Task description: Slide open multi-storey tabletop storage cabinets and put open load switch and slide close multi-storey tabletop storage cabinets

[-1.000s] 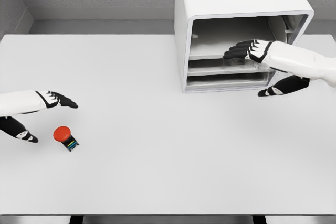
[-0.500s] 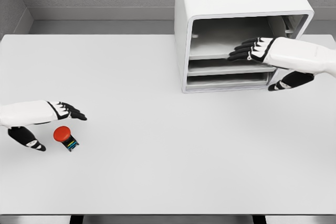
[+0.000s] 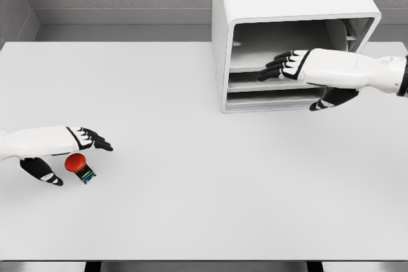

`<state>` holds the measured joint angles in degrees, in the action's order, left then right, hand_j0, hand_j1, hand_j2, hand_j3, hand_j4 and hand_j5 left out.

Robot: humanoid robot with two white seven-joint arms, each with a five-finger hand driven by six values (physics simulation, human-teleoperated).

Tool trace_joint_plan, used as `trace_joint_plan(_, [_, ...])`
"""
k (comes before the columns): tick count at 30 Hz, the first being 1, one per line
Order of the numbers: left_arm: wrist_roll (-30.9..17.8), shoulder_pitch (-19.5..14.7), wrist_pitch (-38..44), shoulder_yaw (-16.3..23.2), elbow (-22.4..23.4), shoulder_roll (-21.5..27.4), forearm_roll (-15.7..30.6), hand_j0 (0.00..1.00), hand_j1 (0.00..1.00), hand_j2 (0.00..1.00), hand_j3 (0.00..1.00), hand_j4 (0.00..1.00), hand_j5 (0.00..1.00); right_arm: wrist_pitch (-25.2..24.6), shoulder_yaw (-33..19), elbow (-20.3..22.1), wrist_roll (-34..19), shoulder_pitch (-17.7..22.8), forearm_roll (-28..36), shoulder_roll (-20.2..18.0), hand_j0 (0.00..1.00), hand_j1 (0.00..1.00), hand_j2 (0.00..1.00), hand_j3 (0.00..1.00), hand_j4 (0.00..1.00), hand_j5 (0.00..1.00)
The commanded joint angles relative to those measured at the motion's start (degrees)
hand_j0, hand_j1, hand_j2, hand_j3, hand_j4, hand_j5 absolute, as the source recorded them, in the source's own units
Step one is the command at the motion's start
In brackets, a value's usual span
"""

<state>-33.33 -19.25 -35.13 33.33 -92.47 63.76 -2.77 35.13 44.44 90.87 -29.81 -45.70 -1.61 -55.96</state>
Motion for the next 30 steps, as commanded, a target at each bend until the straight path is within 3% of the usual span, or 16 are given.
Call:
trace_joint_plan(1, [0.02,0.0,0.13,0.07,0.01,-0.39,-0.13,1.0,1.0,1.0,1.0,1.0,1.0,-0.13,0.04,-3.77,-1.39,-0.09,-0.77,2.17,1.0,1.0,1.0,1.0,1.0,1.0])
trace_joint_plan(4, [0.02,-0.09,0.13,1.74,0.01,-0.48,-0.04,1.0,1.0,1.0,1.0,1.0,1.0,-0.13,0.48,-6.84,-1.48,-0.7,-1.38,3.93,1.0,1.0,1.0,1.0,1.0,1.0])
trace_joint_plan(7, [-0.07,-0.09,0.13,1.74,0.01,-0.39,-0.39,0.91,0.91,0.91,0.91,0.91,0.91,-0.13,1.27,-10.27,-1.48,-2.2,-1.38,4.02,1.0,1.0,1.0,1.0,1.0,1.0])
trace_joint_plan(9, [-0.07,0.0,0.13,1.91,0.19,-0.22,-0.48,0.9,0.9,0.9,0.9,0.9,0.9,-0.13,1.88,-14.67,-1.74,-3.25,-1.56,7.8,1.0,1.0,1.0,1.0,1.0,1.0])
trace_joint_plan(15, [-0.07,-0.09,0.13,1.82,0.45,-0.13,-0.74,0.85,0.85,0.85,0.85,0.85,0.85,-0.13,2.5,-15.46,-2.53,-4.48,-3.14,8.15,1.0,1.0,1.0,1.0,1.0,1.0])
trace_joint_plan(19, [0.02,-0.18,0.13,1.82,0.63,0.05,-0.74,0.85,0.85,0.85,0.85,0.85,0.85,-0.13,2.41,-19.24,-2.8,-5.36,-4.46,9.65,1.0,1.0,1.0,1.0,1.0,1.0])
trace_joint_plan(21, [0.02,-0.09,0.13,1.82,0.8,0.22,-0.74,0.79,0.79,0.79,0.79,0.79,0.79,-0.13,2.23,-19.24,-2.8,-5.45,-4.63,9.64,1.0,1.0,1.0,1.0,1.0,1.0])
trace_joint_plan(30, [0.02,-0.53,0.13,1.74,1.33,0.22,-0.3,0.73,0.73,0.73,0.73,0.73,0.73,-0.13,2.23,-19.15,-3.24,-6.15,-5.6,10.61,1.0,1.0,1.0,1.0,1.0,1.0])
